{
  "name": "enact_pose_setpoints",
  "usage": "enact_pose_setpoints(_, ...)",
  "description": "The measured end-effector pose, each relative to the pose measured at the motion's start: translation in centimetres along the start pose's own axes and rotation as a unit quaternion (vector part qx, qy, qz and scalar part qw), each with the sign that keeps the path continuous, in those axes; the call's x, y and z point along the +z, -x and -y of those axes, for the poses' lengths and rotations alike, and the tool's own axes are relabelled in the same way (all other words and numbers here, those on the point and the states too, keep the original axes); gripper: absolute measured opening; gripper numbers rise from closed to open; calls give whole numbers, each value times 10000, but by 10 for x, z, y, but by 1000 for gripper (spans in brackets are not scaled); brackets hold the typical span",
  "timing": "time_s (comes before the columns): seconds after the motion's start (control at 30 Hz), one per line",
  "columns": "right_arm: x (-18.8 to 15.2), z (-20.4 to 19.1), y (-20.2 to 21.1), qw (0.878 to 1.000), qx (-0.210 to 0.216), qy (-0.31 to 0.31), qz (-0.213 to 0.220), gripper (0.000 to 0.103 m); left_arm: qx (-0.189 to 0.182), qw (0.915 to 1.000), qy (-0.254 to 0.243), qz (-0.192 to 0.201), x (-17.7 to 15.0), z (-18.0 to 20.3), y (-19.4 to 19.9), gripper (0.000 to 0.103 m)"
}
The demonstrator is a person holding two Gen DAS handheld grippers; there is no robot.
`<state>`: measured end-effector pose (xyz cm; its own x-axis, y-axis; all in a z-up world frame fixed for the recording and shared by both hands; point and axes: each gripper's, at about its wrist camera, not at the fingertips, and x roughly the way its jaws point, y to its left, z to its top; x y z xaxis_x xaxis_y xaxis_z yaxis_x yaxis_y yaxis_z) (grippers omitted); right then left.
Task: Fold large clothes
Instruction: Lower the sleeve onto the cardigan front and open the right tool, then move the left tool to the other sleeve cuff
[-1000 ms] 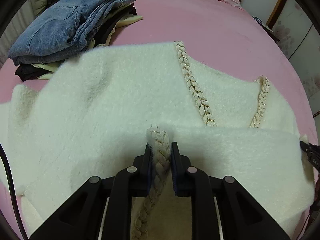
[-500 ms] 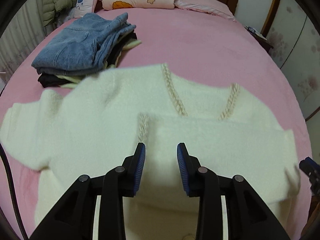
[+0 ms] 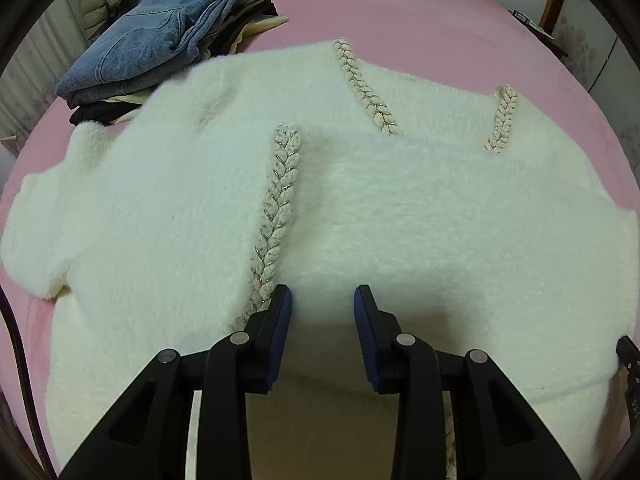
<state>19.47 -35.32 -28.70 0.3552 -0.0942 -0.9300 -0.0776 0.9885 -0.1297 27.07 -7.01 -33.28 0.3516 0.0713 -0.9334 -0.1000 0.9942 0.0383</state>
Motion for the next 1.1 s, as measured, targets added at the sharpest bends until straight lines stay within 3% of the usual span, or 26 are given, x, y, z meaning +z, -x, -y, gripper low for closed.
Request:
enact_pose_setpoints(0.07, 2, 0, 0, 10000, -44, 16, -73, 0, -28, 9999, 4, -129, 5, -2, 3, 36)
enact_pose_setpoints(0.17, 4, 1, 8, 9999, 28, -14, -164, 2, -233, 9993, 69, -296, 12, -1, 13, 56)
enact_pose_setpoints(0.27, 7, 2, 27, 9996, -22, 2, -277, 3, -117, 9997, 55, -190, 14, 4, 40, 76)
enact_pose_setpoints(0.4, 12, 6, 64, 9996, 136, -67, -228, 4, -290, 9996, 5, -23, 18, 10, 86, 78)
enact_pose_setpoints(0.6, 20, 12, 136, 9983, 509, -273, 40, 17, -460, 9989, -37, 81, 10, 21, 158, 78)
enact_pose_setpoints(0.8, 24, 11, 199, 9953, 902, -294, 184, 18, -712, 9972, 27, 239, -2, 28, 228, 78)
enact_pose_setpoints(1.1, 20, -13, 255, 9862, 1612, -302, 247, 19, -907, 9935, 288, 629, -19, 9, 309, 86)
